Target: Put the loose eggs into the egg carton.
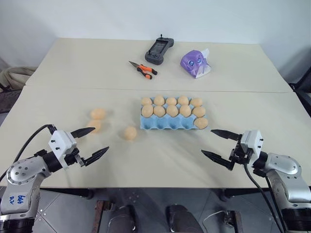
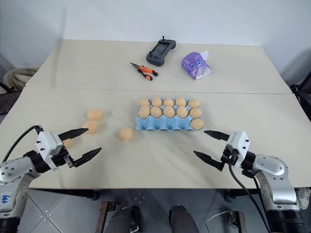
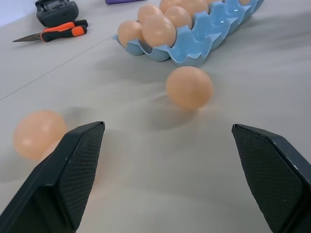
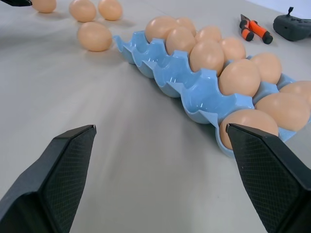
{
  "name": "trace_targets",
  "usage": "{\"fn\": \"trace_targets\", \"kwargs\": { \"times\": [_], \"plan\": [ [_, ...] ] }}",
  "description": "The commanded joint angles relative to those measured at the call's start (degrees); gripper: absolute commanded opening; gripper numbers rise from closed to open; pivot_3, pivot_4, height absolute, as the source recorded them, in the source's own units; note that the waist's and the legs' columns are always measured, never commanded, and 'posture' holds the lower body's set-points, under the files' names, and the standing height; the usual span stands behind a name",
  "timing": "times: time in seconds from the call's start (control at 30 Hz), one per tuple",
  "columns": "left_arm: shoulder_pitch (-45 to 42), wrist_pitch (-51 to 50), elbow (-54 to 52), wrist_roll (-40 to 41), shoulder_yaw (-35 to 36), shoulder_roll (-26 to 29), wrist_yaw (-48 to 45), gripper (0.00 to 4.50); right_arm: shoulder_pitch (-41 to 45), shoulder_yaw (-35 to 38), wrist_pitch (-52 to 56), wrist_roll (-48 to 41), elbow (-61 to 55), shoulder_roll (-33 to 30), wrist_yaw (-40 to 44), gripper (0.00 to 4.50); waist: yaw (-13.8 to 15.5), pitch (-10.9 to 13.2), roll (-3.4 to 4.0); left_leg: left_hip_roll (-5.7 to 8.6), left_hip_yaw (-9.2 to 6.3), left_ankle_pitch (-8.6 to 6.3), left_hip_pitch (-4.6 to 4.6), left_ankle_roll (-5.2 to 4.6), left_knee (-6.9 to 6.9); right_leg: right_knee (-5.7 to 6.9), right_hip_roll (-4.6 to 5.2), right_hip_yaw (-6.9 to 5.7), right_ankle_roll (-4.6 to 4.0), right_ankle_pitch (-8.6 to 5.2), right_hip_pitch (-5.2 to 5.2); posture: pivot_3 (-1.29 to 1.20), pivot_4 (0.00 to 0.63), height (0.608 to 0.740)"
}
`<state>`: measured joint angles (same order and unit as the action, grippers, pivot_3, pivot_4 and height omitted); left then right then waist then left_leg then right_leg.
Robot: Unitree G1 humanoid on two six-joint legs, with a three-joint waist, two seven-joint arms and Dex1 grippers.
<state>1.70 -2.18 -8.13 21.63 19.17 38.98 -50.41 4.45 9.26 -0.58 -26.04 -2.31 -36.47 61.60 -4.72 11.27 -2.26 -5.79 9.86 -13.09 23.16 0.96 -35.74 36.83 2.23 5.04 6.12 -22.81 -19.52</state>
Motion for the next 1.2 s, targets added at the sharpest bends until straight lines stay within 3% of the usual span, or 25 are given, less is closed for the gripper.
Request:
{"fn": "trace_targets", "kwargs": {
  "times": [0.03, 0.2, 0.33, 0.6, 1.07, 1.2],
  "plan": [
    [-0.26, -0.91, -1.61, -0.67, -0.28, 0.78, 1.23, 4.48, -0.57, 1.42, 0.16, -1.44, -2.51, -0.21, -0.26, 4.50, -0.01, 0.00, 0.00, 0.00, 0.00, 0.00, 0.00, 0.00, 0.00, 0.00, 0.01, 0.00, 0.00, 0.00, 0.00, 0.00, 0.150, 0.740],
    [-0.71, -2.31, -2.42, 0.83, -1.30, 0.52, 0.07, 4.48, -1.03, 1.37, 0.70, -2.48, -3.91, -0.66, 1.10, 4.50, 0.00, 0.00, 0.00, 0.00, 0.00, 0.00, 0.00, -0.01, -0.01, 0.03, 0.01, 0.00, 0.00, 0.00, 0.00, 0.00, 0.150, 0.740],
    [-2.24, -5.18, -1.93, 0.81, -3.65, 1.26, -0.98, 4.48, -2.34, 2.07, 4.72, -6.39, -11.67, -2.15, 1.15, 4.50, 0.11, 0.00, 0.00, 0.00, -0.01, 0.00, 0.01, 0.00, 0.00, 0.03, 0.01, 0.00, 0.00, 0.00, -0.02, 0.00, 0.150, 0.740],
    [-10.31, -10.05, -1.36, -2.72, -12.38, -1.56, 2.51, 4.48, -9.12, 4.16, 8.96, -8.08, -21.48, -5.62, 0.49, 4.50, 1.14, -0.01, -0.02, 0.03, -0.07, 0.00, 0.02, -0.03, -0.02, 0.00, 0.05, -0.03, 0.00, 0.00, 0.03, 0.00, 0.150, 0.740],
    [-23.48, -7.63, 15.87, -11.85, -22.92, -10.74, 7.28, 4.48, -11.73, 4.17, 9.30, -6.58, -25.95, -4.42, -5.15, 4.50, 1.69, -0.02, -0.01, 0.11, -0.07, -0.01, 0.05, -0.06, -0.30, 0.18, -0.05, 0.00, 0.01, 0.01, 0.00, 0.00, 0.150, 0.740],
    [-25.19, -6.28, 19.25, -12.76, -23.10, -13.02, 8.24, 3.50, -12.83, 3.96, 9.05, -6.31, -26.94, -3.87, -6.61, 4.50, 1.77, -0.02, -0.01, 0.11, -0.08, -0.01, 0.05, -0.06, -0.33, 0.17, -0.06, 0.00, 0.02, 0.01, 0.02, 0.00, 0.150, 0.740]
  ]
}}
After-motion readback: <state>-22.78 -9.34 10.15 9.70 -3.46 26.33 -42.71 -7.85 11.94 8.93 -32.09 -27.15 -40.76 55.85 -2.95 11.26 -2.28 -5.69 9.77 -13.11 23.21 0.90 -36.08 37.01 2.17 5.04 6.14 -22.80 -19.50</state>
